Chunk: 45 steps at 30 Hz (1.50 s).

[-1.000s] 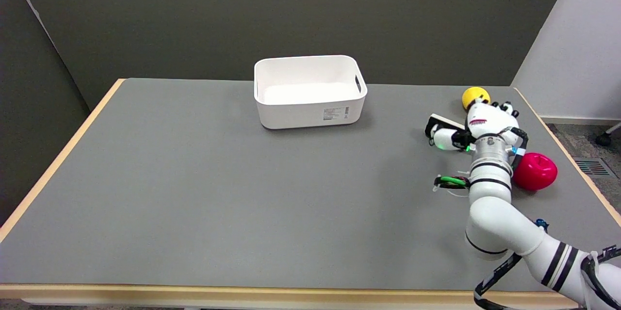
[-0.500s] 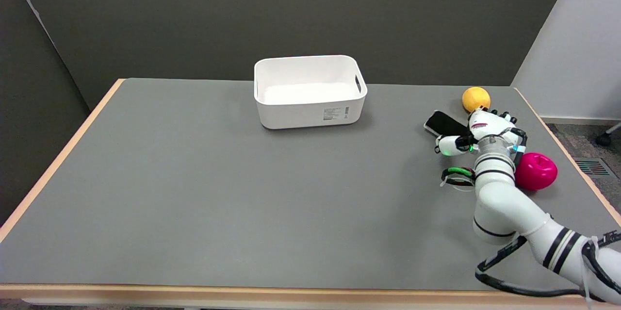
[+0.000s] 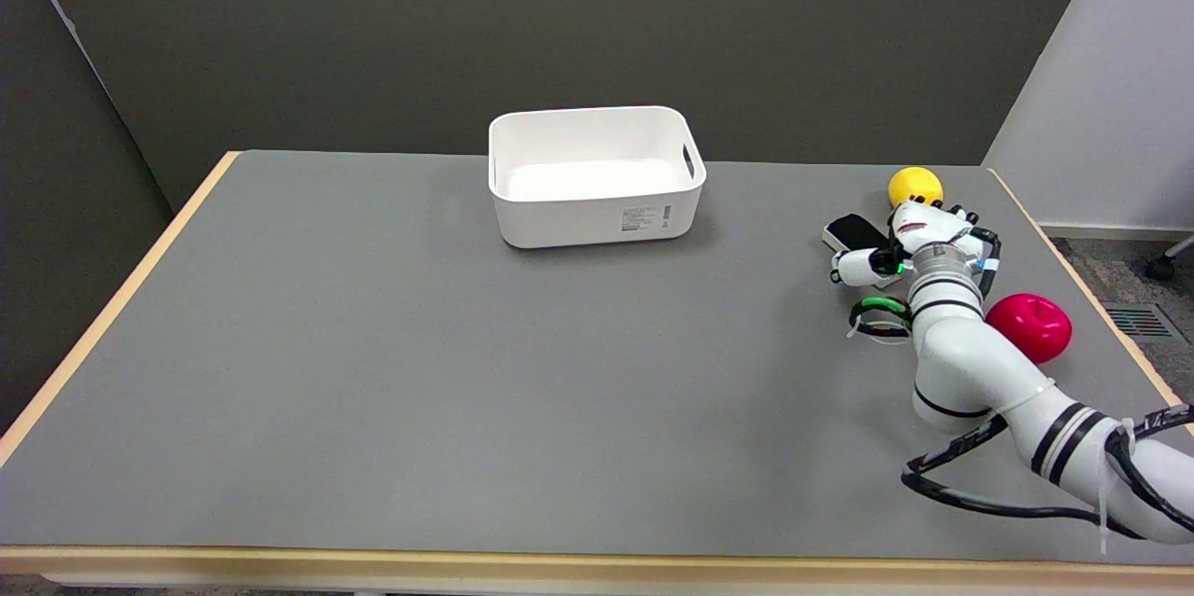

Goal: Pick up the chalkboard eraser.

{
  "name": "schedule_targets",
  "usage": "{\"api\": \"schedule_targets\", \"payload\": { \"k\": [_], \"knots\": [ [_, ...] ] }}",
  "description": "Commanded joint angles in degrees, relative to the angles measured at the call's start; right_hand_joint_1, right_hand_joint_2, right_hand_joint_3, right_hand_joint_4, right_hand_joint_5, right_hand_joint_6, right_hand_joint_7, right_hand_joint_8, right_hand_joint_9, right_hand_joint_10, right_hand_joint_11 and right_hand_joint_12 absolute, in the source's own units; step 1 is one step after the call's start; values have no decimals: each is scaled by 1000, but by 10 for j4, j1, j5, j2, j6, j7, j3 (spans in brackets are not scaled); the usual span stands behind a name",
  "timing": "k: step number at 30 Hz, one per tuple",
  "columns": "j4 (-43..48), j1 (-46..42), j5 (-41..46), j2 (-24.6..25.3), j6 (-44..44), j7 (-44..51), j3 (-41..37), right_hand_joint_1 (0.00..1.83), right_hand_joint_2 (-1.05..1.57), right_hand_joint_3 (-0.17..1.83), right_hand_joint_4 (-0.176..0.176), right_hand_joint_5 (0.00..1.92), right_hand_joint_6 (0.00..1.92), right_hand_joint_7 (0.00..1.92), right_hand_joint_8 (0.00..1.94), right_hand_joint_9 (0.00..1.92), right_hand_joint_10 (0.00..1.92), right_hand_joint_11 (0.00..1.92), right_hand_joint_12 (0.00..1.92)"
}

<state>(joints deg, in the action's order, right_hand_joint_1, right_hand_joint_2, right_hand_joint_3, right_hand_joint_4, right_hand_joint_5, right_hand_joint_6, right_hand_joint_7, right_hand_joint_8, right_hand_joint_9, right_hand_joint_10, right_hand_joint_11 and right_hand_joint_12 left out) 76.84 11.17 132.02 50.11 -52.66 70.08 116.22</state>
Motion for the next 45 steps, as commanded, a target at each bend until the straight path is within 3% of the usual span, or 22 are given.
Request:
{"api": "schedule_targets", "payload": {
  "k": [1,14,18,20,22,24,25,27,29,39,45],
  "knots": [
    [-57,43,16,10,54,3,0,682,627,894,-139,312,628,454,616,320,1027,54,1298],
    [-119,85,11,46,76,-1,35,755,646,900,-152,324,654,487,657,356,1073,93,1332],
    [-128,93,-5,50,81,-1,44,867,698,908,-176,395,832,577,769,441,1155,152,1385],
    [-129,94,-21,50,83,-1,47,911,770,889,-176,455,1023,692,959,525,1231,203,1428],
    [-128,95,-34,51,84,-1,47,919,791,883,-176,467,1062,715,995,569,1269,230,1453],
    [-123,95,-48,51,84,-2,46,1142,1107,320,-176,509,1461,841,1259,654,1321,384,1643],
    [-119,94,-57,51,84,-2,45,1191,1199,154,-176,513,1550,865,1329,693,1317,464,1678],
    [-107,94,-78,51,84,-3,42,1188,1254,56,-176,499,1545,855,1366,743,1295,567,1691],
    [-89,96,-105,51,85,-12,40,1185,1264,48,-176,488,1534,852,1396,751,1329,563,1766],
    [53,156,-355,55,88,-91,43,1187,1259,55,-176,491,1515,853,1405,764,1333,573,1759],
    [53,241,-459,83,128,-151,88,1191,1249,64,-176,507,1503,859,1396,770,1327,581,1744]
  ]
}}
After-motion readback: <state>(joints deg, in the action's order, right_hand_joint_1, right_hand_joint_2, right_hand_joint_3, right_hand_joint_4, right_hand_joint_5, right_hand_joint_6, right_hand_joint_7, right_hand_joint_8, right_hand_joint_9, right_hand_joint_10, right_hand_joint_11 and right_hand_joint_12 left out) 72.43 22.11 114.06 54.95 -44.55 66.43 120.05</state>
